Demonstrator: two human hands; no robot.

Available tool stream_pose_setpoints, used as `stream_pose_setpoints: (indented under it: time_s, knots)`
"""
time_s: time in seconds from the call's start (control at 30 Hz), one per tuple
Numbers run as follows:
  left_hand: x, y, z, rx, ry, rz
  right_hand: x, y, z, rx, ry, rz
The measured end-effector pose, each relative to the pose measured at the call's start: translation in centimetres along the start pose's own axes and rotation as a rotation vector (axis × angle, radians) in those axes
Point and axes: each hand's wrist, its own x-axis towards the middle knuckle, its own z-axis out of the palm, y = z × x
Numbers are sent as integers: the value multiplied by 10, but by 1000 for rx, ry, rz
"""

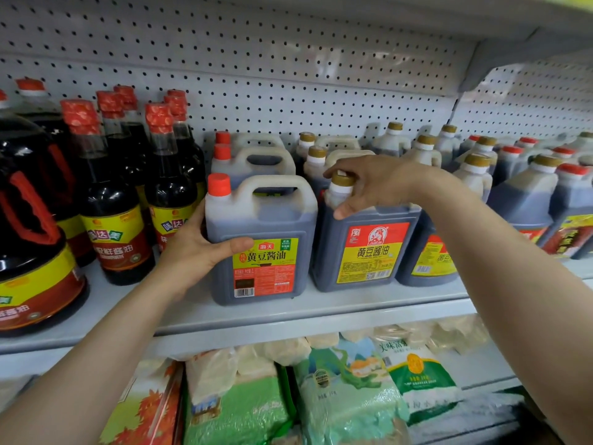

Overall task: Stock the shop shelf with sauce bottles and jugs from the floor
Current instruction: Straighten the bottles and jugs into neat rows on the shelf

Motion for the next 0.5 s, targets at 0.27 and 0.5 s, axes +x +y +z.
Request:
stream_pose_setpoints:
  time_s: [0.27, 0.5]
  knots:
    - [-5, 9, 4, -21, 0, -18, -4, 1, 2, 47, 27, -18]
    - [-6, 10, 3, -7, 26, -42, -5, -1, 1, 44, 27, -22]
